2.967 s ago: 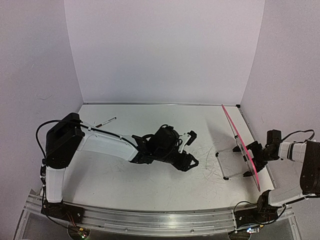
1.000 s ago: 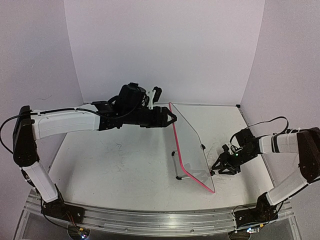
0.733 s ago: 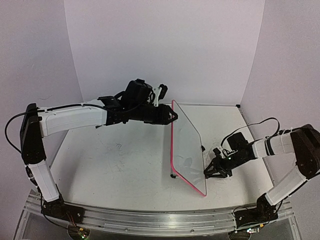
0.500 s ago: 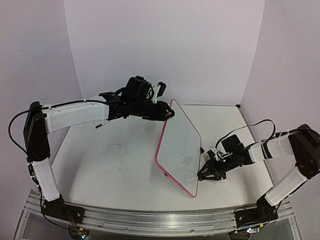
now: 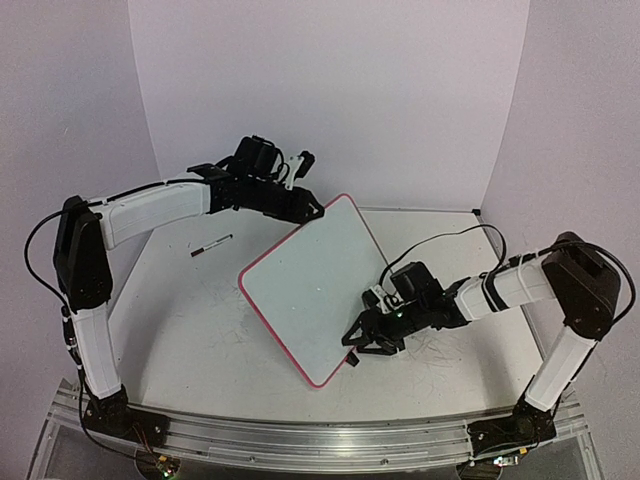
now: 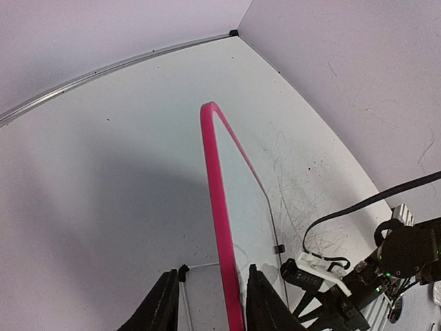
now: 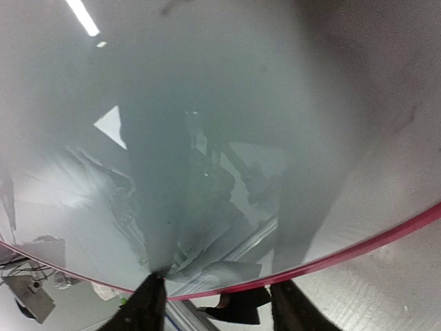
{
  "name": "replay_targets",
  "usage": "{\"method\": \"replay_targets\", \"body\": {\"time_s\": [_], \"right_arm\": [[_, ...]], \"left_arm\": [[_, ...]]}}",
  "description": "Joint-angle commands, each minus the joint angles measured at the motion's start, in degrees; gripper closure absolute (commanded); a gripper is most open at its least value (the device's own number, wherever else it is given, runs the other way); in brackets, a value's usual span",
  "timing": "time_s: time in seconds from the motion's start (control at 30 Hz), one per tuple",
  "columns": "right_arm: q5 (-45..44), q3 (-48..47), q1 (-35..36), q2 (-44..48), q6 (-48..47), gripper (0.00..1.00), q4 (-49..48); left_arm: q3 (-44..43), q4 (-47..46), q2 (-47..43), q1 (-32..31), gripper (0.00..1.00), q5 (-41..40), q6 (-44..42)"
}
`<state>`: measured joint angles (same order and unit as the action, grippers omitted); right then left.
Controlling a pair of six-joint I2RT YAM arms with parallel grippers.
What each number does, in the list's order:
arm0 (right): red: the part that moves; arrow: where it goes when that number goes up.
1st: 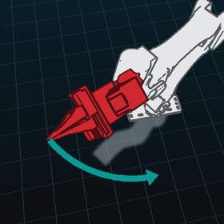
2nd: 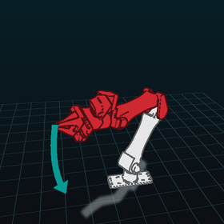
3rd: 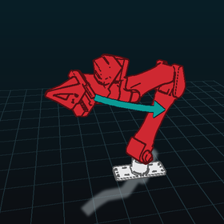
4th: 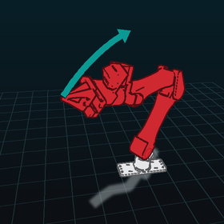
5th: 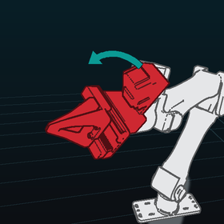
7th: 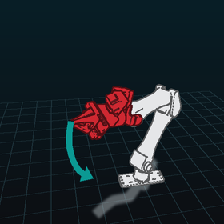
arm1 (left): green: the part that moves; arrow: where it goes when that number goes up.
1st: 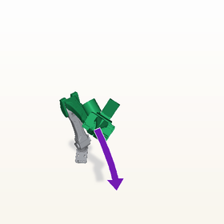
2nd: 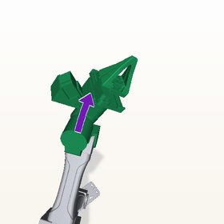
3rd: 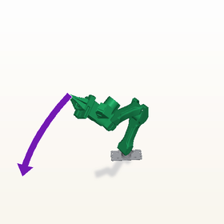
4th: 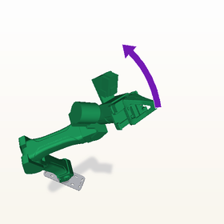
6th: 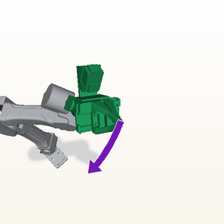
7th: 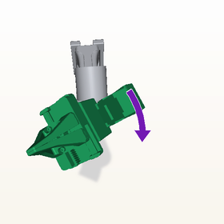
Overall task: Write a sentence on the whiteboard
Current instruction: Adjust the whiteboard stand at the center of the board.
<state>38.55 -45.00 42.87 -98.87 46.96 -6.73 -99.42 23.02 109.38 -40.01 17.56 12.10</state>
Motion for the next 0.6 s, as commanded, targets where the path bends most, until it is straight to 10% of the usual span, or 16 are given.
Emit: {"method": "replay_targets", "body": {"time_s": [0.0,0.33,0.57], "right_arm": [[-12.7,-5.2,0.3,4.4,-11.6,0.32,11.6],[-48.6,-10.8,0.3,12.3,-37.5,0.17,32.5],[-50.1,-11.2,0.2,6.9,-55.7,0.22,30.1]], "left_arm": [[-0.5,5.1,0.1,1.0,0.58,-0.1,-3.2],[-1.7,5.3,-1.4,1.1,0.37,-1.2,-1.0],[-3.3,6.7,-5.2,1.1,0.21,-3.3,0.0]]}}
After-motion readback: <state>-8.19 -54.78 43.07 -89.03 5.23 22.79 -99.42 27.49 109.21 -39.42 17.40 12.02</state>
